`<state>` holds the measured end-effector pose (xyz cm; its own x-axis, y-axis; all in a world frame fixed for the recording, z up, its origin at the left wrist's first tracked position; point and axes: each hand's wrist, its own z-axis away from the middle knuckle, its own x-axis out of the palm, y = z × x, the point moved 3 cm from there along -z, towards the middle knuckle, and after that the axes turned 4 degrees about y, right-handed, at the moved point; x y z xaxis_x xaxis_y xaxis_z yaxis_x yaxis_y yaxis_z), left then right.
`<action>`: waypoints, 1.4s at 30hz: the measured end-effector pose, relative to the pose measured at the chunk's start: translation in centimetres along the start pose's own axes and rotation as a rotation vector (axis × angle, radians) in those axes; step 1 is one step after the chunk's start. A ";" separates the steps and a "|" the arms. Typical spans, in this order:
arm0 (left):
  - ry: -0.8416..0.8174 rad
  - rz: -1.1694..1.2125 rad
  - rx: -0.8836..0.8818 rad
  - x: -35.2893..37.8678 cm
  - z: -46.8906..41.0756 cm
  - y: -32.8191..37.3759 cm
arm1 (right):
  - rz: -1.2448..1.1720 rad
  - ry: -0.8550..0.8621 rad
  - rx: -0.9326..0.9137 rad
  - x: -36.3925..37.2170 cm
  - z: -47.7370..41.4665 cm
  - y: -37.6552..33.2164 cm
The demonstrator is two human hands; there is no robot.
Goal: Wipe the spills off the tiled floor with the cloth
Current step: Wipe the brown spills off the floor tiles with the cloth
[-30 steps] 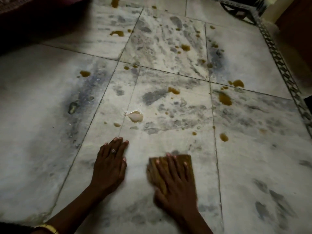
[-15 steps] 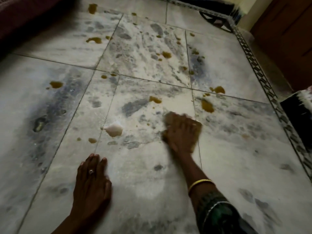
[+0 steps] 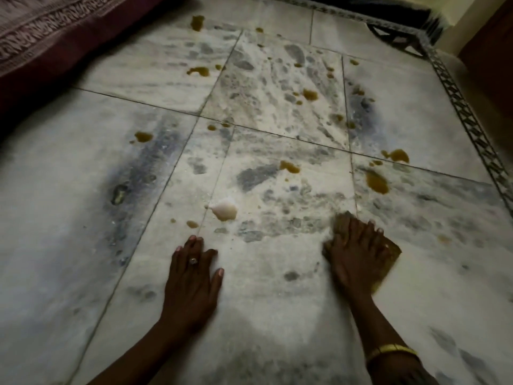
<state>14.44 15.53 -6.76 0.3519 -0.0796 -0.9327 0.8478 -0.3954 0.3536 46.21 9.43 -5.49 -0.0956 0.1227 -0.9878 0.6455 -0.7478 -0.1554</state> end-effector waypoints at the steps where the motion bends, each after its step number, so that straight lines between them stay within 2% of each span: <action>1: -0.003 -0.003 0.017 -0.1 0.0 -0.3 | 0.001 -0.004 -0.022 0.4 -0.4 -2.6; 6: -0.011 -0.017 0.150 -0.2 0.1 -3.0 | 0.051 -0.068 -0.443 2.5 5.7 -14.3; 10: 0.039 0.034 0.133 -0.2 0.4 -4.1 | 0.096 -0.079 -0.650 2.9 10.6 -12.5; 14: 0.066 0.045 0.197 -0.1 0.5 -3.5 | 0.176 -0.028 -0.546 1.9 11.3 -3.8; 17: 0.013 0.019 0.292 -1.1 0.9 -4.6 | 0.264 -0.142 -0.440 1.1 11.7 1.4; 19: 0.015 -0.028 0.354 -2.0 1.0 -6.2 | 0.222 -0.191 -0.256 0.9 11.6 2.3; 21: -0.006 -0.040 0.382 -2.7 1.4 -7.3 | 0.138 -0.069 -0.080 0.9 10.4 -0.1; 23: -0.002 -0.029 0.330 -3.1 1.6 -8.2 | 0.055 -0.020 -0.114 1.7 7.3 -5.4; 25: 0.033 -0.041 0.208 -3.2 1.4 -9.1 | 0.075 -0.078 -0.343 1.9 4.6 -12.4; 26: 0.043 -0.044 0.134 -3.1 1.5 -9.6 | 0.050 -0.114 -0.381 2.1 4.2 -16.1; 29: 0.049 -0.062 -0.030 -3.7 2.5 -11.7 | -0.134 -0.110 -0.535 3.0 5.9 -25.9; 31: 0.069 -0.118 -0.109 -4.7 2.5 -13.4 | -0.134 -0.121 -0.727 3.5 8.4 -30.3; 34: 0.076 -0.123 -0.270 -5.7 3.2 -15.7 | -0.109 -0.135 -1.016 4.7 12.6 -29.5; 37: 0.028 -0.139 -0.283 -5.7 3.6 -15.4 | -0.126 -0.151 -1.168 3.5 15.1 -23.4; 39: 0.023 -0.122 -0.309 -5.4 3.6 -15.0 | -0.096 -0.121 -1.156 2.8 13.4 -19.3; 42: -0.029 -0.132 -0.329 -5.4 3.1 -15.1 | -0.040 -0.039 -0.942 2.8 6.8 -18.5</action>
<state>-1.49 19.04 -7.30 0.2231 -0.0748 -0.9719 0.9694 -0.0881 0.2293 28.89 19.19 -5.44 -0.1452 0.1018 -0.9842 0.9863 0.0937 -0.1358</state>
